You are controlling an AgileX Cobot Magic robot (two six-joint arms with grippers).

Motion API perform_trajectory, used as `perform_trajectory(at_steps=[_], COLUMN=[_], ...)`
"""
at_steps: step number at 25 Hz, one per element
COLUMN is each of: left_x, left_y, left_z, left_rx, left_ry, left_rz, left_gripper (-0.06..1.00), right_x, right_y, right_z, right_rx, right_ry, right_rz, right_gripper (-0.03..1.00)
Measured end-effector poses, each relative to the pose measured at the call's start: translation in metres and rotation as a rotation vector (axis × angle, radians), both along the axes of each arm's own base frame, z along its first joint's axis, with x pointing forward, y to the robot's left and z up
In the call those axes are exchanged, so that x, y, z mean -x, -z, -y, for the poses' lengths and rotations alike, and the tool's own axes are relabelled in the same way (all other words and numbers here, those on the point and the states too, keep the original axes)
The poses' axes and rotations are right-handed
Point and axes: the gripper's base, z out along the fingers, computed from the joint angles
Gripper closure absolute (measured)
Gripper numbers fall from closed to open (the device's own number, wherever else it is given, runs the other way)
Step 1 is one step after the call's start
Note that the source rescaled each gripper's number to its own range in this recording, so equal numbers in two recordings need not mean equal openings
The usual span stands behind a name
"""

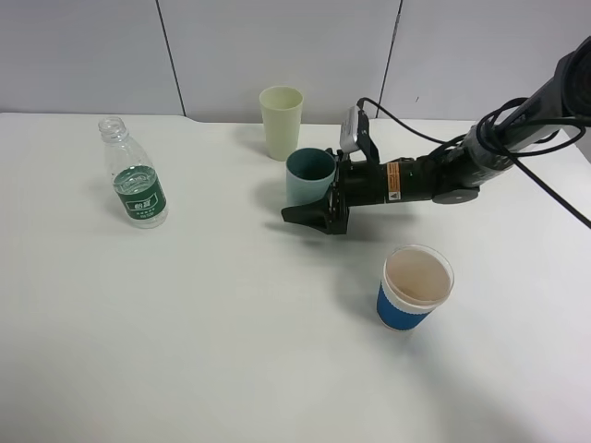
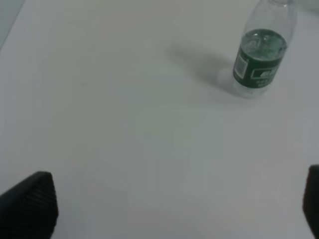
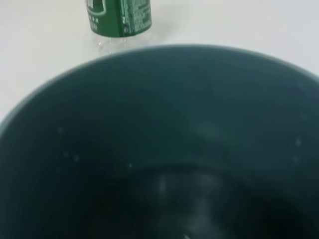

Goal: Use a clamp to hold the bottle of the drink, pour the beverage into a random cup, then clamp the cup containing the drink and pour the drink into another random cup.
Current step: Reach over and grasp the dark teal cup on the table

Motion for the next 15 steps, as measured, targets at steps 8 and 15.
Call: perform_trajectory(at_steps=[8,15], left_x=[0.0000,0.0000], left_y=[0.0000,0.0000], left_z=[0.0000,0.0000], left_rx=[0.000,0.000], left_ry=[0.000,0.000], left_rz=[0.000,0.000], left_gripper=[-0.05,-0.05], right_x=[-0.0008,-0.0006], right_y=[-0.0007,-0.0006], right_z=[-0.0011,-0.0012], right_rx=[-0.009,-0.011], right_ry=[0.013,0.014], right_rz=[-0.002,-0.023], right_gripper=[0.22,0.96])
